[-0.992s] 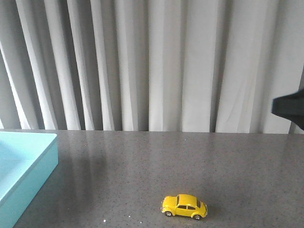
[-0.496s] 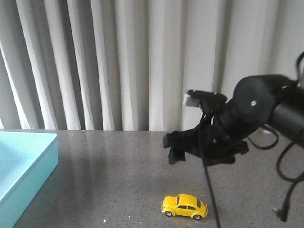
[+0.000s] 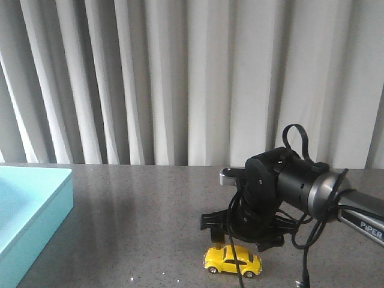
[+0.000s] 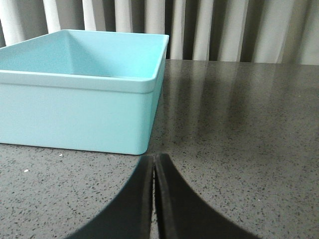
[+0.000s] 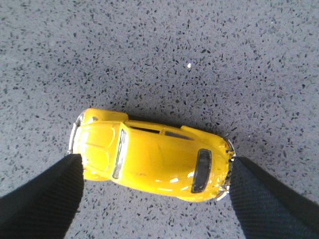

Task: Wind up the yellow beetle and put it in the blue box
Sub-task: 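Lower the open right gripper over the yellow toy beetle car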

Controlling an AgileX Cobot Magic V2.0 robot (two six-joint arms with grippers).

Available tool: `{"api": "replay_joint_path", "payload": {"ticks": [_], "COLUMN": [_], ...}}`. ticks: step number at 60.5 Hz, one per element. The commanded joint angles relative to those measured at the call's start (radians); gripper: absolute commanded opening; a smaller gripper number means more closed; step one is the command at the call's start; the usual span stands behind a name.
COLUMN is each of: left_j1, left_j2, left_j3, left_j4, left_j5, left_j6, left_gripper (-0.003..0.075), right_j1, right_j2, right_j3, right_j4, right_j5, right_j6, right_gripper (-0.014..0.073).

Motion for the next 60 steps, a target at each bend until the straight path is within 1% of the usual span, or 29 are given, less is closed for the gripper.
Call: {"api": "replay_joint_path", "payload": {"ticks": [1,6,14,31,38,46,55,60], "left_j1": [-0.007,-0.007,-0.007,-0.007,-0.007,-0.007,-0.007,-0.007], "left_j2": [0.004,0.004,0.004,0.004,0.004,0.004,0.004,0.004], "left_j3": [-0.015,-0.015,-0.015,-0.015,-0.015,-0.015,-0.015,-0.015], "left_j4": [-0.004,-0.004,-0.004,-0.004,-0.004,-0.004,-0.004,-0.004], "left_j5": [-0.08,-0.08,-0.08,-0.08,-0.08,-0.08,-0.08,-0.08], "left_j6": [-0.008,-0.008,-0.008,-0.008,-0.008,-0.008,-0.008,-0.008], "left_gripper": [-0.0006,-0.0006,-0.0006,-0.0006,-0.0006,-0.0006,-0.0006,-0.0006], "right_j1": [-0.002,-0.003,-0.003,-0.003,-0.003,-0.014,-0.037,-0.046], "right_j2": [-0.041,-0.031,-0.011,0.032,0.039,0.058,0.081,0.084], "right_j3": [-0.033,-0.033,-0.033,-0.033,-0.033,-0.03,-0.03,-0.03], "right_j4": [-0.023,-0.023,-0.022,-0.023,-0.026,-0.033,-0.037,-0.064], "right_j5": [-0.049,-0.058,-0.055,0.004,0.049,0.132,0.246,0.268], "right_j6": [0.005,0.019,0.031,0.033,0.005,-0.023,-0.085,-0.108], "right_gripper": [0.0579,0.0575,0.0537,0.0403,0.0363,0.0348,0.0348,0.0348]}}
